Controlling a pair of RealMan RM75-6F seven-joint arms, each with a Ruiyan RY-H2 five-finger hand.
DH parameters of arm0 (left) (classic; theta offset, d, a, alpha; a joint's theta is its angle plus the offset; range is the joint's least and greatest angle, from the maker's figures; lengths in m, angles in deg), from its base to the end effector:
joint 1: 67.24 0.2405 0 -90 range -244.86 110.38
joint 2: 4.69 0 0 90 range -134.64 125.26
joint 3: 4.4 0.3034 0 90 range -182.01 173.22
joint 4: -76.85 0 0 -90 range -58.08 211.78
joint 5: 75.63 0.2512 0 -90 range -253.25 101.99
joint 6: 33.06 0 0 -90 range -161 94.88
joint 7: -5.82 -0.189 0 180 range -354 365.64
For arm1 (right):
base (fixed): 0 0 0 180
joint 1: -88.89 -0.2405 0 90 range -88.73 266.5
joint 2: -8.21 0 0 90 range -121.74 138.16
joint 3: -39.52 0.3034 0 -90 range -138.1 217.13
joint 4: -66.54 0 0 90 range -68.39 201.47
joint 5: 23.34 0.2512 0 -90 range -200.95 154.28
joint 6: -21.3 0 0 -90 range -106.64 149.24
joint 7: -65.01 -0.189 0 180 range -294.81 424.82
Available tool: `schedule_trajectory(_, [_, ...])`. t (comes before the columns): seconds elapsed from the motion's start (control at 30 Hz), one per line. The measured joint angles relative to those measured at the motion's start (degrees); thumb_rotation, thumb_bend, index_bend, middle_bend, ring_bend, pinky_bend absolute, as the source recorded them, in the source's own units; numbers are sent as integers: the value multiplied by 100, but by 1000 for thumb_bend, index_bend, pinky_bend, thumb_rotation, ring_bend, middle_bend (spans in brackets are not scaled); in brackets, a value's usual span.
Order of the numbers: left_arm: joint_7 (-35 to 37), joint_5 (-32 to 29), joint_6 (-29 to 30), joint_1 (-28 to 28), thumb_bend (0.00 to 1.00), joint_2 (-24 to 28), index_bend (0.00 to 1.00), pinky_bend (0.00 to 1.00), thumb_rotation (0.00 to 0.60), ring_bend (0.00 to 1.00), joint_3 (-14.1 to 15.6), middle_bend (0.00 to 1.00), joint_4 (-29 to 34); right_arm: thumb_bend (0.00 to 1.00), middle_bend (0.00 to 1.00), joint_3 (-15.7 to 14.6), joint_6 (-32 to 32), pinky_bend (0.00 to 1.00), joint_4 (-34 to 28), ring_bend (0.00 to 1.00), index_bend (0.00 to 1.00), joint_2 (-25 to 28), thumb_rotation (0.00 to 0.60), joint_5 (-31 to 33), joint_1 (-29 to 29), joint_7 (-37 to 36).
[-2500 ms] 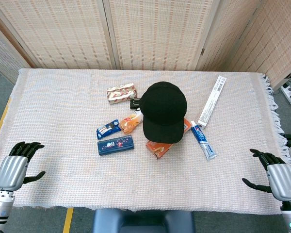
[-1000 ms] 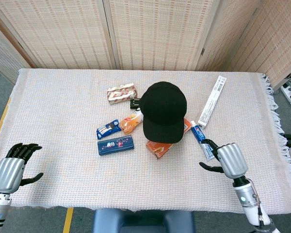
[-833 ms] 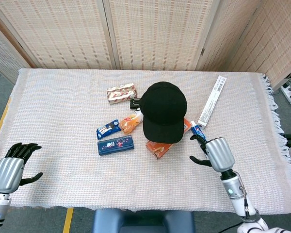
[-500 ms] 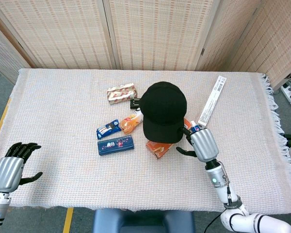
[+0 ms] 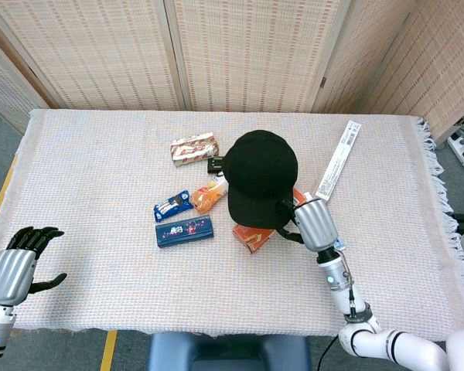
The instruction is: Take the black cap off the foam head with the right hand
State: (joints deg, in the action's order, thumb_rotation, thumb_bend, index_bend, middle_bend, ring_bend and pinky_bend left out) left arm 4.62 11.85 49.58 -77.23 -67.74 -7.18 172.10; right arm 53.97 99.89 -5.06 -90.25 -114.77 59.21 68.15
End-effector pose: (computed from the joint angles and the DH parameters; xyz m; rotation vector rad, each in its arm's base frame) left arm -0.3352 0.2625 0.1335 -1.4849 -0.8746 -0.9698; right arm -0.1843 -0.3905 -0.0349 1.5477 -0.7240 1.4151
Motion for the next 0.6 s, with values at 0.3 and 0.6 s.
schedule_trajectory(0.3, [141,-19,-33,18,96,104,276,179,600,230,28,257,34,893,1000,-85,310,1000,440,1000,780,-124,577,-152,-128,-316])
schedule_trajectory(0.6, [139,25,-36,8,95,125,277,178,600,230,36,256,41,989,1000,178,524,1000,211,1000,803,134,578,-31,-218,-406])
